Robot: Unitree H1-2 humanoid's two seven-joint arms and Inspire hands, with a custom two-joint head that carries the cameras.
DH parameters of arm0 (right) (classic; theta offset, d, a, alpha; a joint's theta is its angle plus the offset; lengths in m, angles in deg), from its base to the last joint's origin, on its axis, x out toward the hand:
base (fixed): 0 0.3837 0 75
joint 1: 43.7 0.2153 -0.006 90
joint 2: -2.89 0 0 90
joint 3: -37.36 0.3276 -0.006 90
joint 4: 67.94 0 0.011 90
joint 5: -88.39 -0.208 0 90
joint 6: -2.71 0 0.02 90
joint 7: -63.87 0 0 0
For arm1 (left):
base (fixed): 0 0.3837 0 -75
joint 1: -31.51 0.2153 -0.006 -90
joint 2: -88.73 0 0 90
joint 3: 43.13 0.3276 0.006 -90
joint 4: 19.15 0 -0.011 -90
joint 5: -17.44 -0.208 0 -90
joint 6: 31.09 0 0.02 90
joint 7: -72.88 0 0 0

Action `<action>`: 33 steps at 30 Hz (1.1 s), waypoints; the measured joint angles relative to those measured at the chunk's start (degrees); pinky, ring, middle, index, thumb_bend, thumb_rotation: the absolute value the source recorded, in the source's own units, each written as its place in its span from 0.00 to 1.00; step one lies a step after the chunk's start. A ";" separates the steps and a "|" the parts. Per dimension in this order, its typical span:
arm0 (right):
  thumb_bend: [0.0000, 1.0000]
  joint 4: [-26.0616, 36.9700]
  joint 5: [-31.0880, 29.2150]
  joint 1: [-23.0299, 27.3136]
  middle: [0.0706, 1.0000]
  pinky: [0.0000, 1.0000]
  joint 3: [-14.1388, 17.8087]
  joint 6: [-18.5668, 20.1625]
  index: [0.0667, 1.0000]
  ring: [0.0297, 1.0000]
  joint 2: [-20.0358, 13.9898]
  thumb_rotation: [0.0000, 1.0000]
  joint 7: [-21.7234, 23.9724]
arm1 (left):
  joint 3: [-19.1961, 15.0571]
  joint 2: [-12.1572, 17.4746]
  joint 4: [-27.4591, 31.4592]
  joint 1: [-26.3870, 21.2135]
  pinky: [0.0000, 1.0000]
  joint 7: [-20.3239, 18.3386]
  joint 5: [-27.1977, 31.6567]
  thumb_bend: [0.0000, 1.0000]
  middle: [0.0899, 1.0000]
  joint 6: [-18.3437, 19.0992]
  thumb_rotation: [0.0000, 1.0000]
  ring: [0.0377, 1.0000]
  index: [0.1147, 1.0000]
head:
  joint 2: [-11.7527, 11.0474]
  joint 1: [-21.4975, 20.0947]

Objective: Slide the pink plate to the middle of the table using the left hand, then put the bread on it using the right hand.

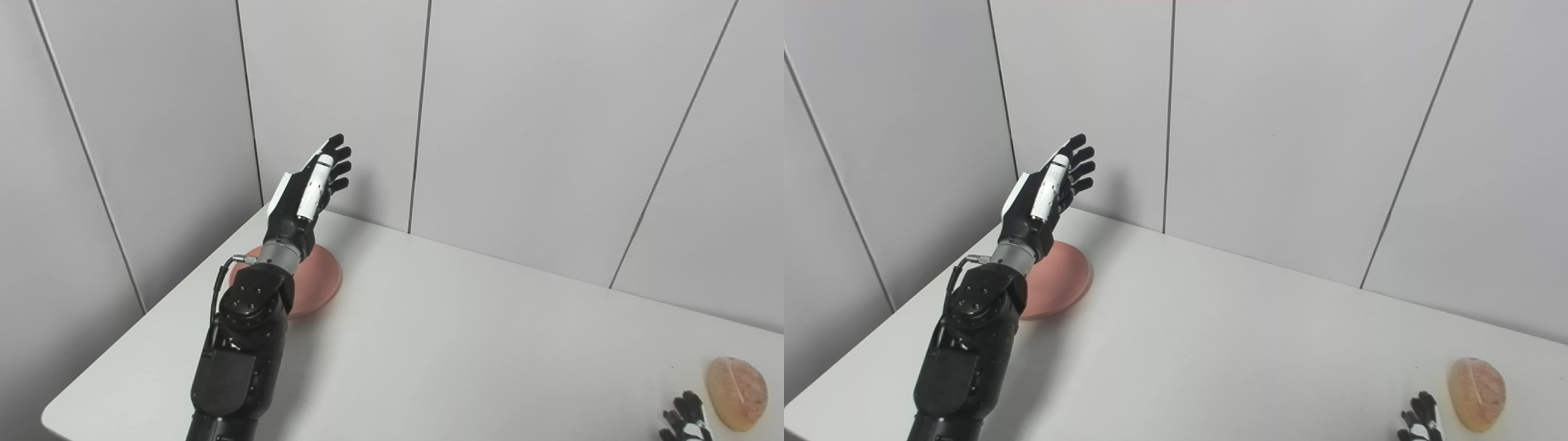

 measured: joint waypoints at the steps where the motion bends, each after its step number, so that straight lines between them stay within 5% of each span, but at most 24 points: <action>1: 0.09 -0.05 -0.01 0.02 1.00 1.00 -0.01 0.00 1.00 1.00 -0.06 1.00 0.06 | -0.39 0.66 -1.31 -0.13 0.89 0.00 0.01 0.36 0.90 -0.05 1.00 0.90 0.87 | -0.09 0.35; 13: 0.09 -1.30 -0.64 0.81 0.99 1.00 0.32 -0.11 1.00 0.99 -0.64 1.00 1.03 | -9.07 4.17 -10.03 -0.38 0.94 0.63 7.43 0.30 0.92 -0.93 0.99 0.92 0.89 | -0.44 1.23; 33: 0.10 -1.32 -0.20 0.90 0.99 1.00 0.48 -0.12 1.00 0.99 -0.68 1.00 1.07 | -14.37 8.31 -17.14 -0.15 1.00 0.46 14.95 0.29 0.97 -1.01 1.00 0.96 0.95 | -0.35 1.67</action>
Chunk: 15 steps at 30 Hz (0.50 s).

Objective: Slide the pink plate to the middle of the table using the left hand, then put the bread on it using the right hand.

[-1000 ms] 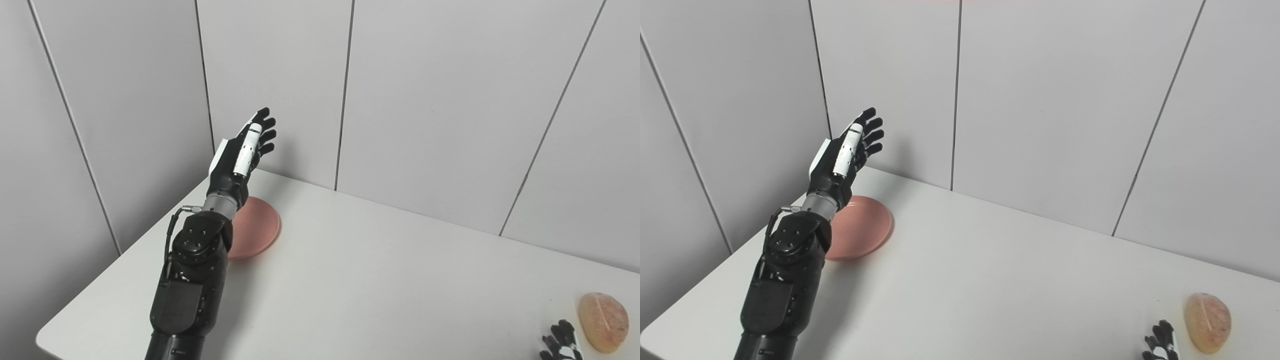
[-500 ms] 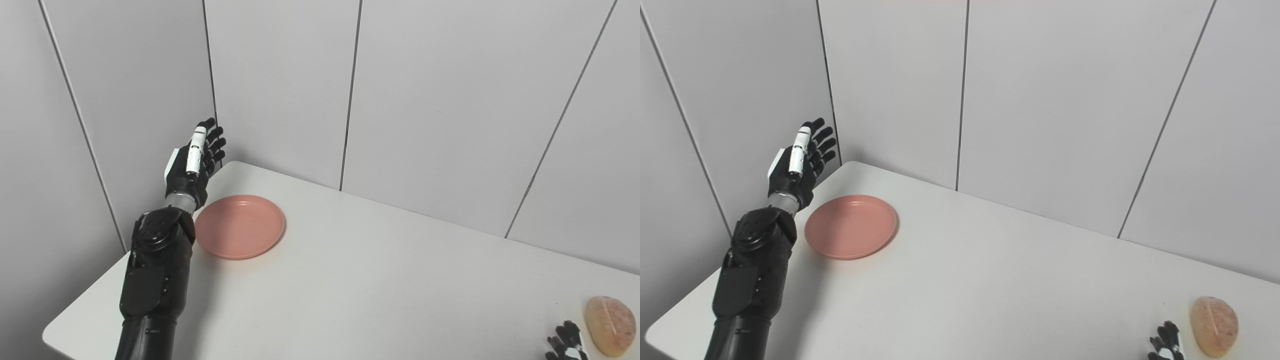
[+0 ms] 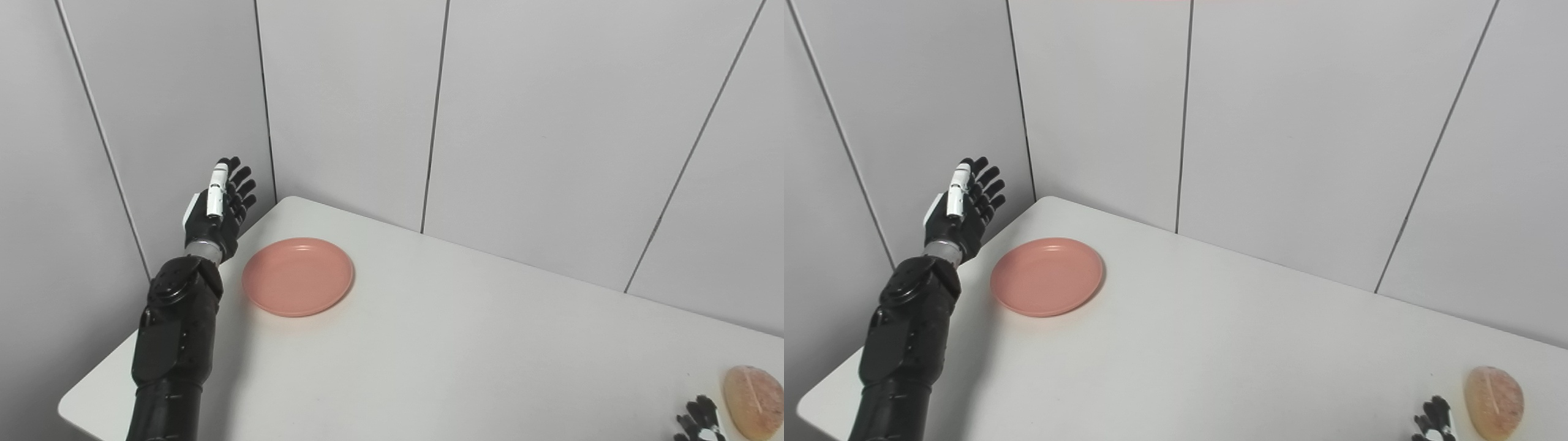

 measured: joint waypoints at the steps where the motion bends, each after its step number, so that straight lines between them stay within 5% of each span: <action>1: 0.10 -0.02 0.00 0.01 0.99 1.00 0.00 0.00 1.00 0.99 -0.01 1.00 0.00 | -0.12 0.15 -0.16 0.08 1.00 -0.05 0.03 0.29 0.97 -0.04 1.00 0.96 0.95 | -0.09 0.09; 15: 0.14 0.17 0.12 -0.12 1.00 1.00 0.02 0.03 1.00 1.00 -0.08 1.00 -0.04 | -1.54 0.32 -3.07 2.35 0.99 -0.16 1.26 0.27 0.96 -1.48 1.00 0.96 0.95 | 0.26 0.35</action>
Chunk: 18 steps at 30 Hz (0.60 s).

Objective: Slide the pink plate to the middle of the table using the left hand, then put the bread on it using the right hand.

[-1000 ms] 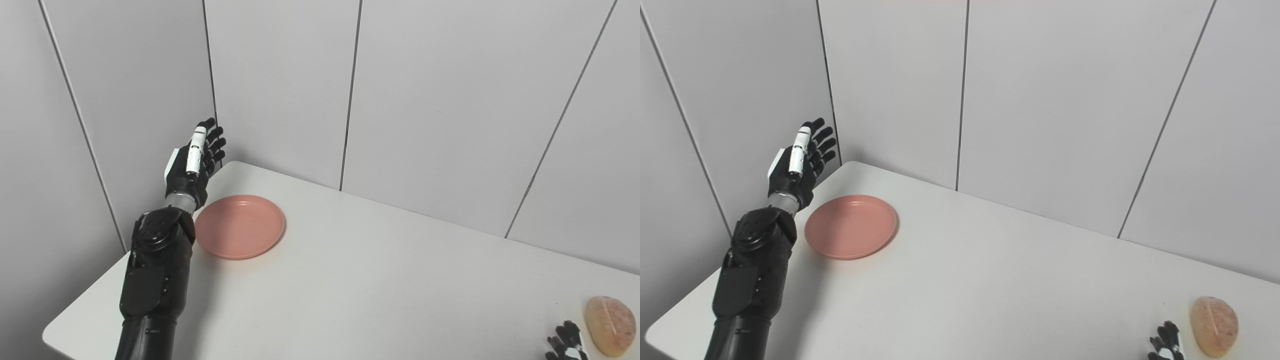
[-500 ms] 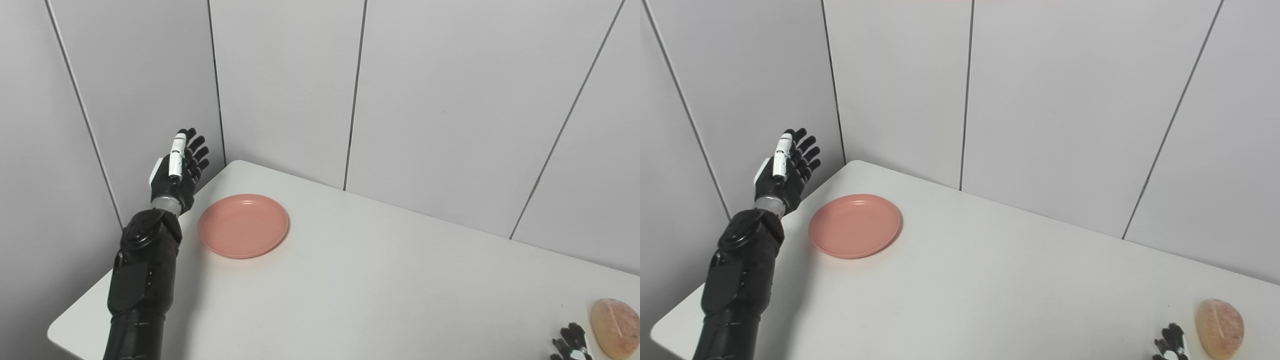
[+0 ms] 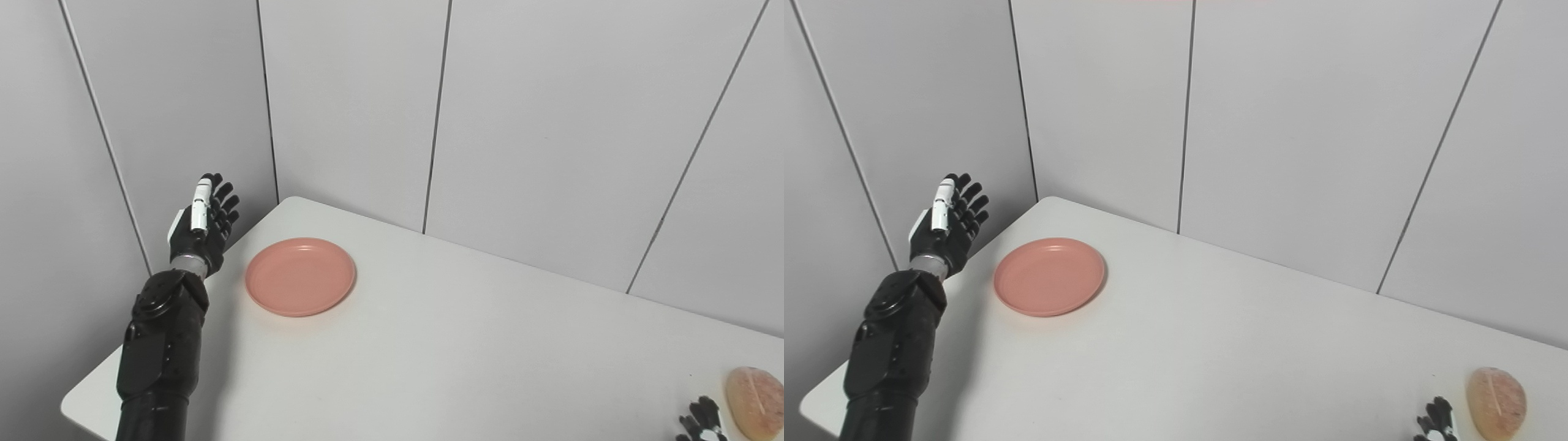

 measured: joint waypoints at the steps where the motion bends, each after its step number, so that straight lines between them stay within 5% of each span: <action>1: 0.14 0.01 0.01 0.00 1.00 1.00 -0.01 0.00 1.00 1.00 0.01 1.00 0.01 | -0.02 0.00 -0.40 0.10 0.99 0.00 -0.01 0.27 0.96 -0.26 1.00 0.96 0.94 | 0.00 0.09; 18: 0.17 0.26 0.14 -0.20 0.99 1.00 0.00 0.02 0.99 0.99 -0.11 1.00 0.03 | -0.84 0.03 -1.78 2.25 0.98 0.38 0.96 0.26 0.96 -0.79 1.00 0.96 0.93 | 0.88 0.53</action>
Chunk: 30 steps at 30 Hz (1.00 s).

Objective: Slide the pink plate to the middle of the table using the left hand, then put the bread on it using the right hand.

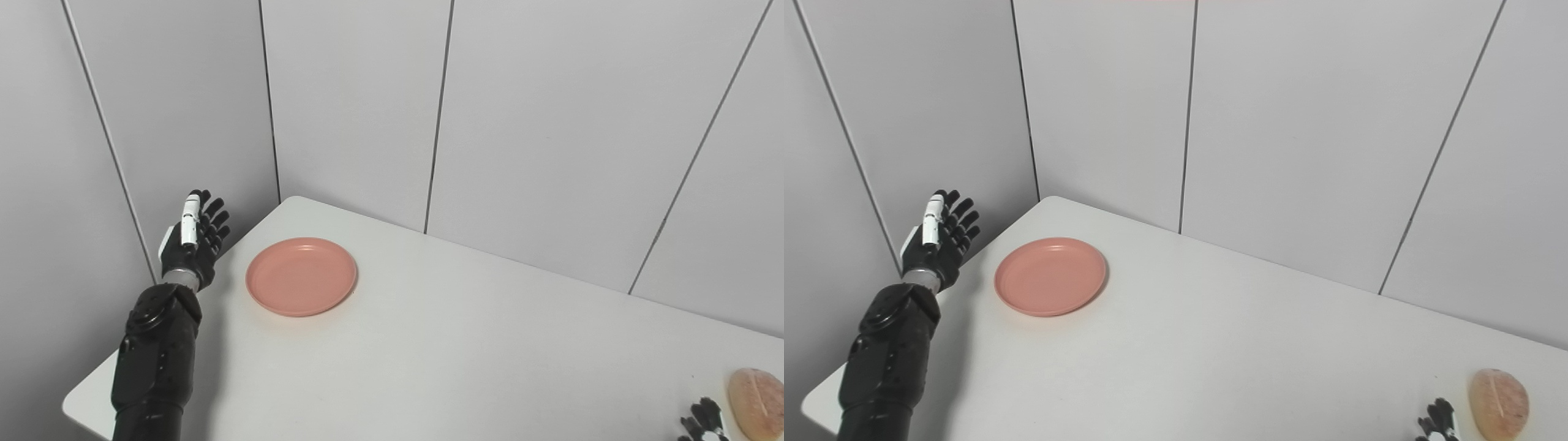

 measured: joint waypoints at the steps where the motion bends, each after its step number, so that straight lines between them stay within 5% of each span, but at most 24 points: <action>1: 0.17 0.03 0.01 -0.03 0.99 1.00 -0.01 0.00 0.99 0.99 -0.03 1.00 0.00 | 0.04 -0.01 -0.01 0.16 0.98 0.00 0.01 0.26 0.97 0.00 1.00 0.97 0.94 | 0.00 0.00; 25: 0.15 0.53 -0.72 -0.33 1.00 1.00 0.08 0.43 1.00 1.00 -0.27 1.00 0.28 | 1.25 -1.92 -3.25 1.71 0.96 -0.37 1.60 0.24 0.96 -2.03 1.00 0.96 0.95 | 0.09 0.79; 30: 0.22 1.07 0.52 -0.49 0.98 0.98 0.01 1.19 0.97 0.97 -0.21 1.00 -0.35 | 1.18 -2.21 -6.42 1.71 0.97 -1.05 2.82 0.25 0.96 -2.89 1.00 0.96 0.95 | 0.26 0.44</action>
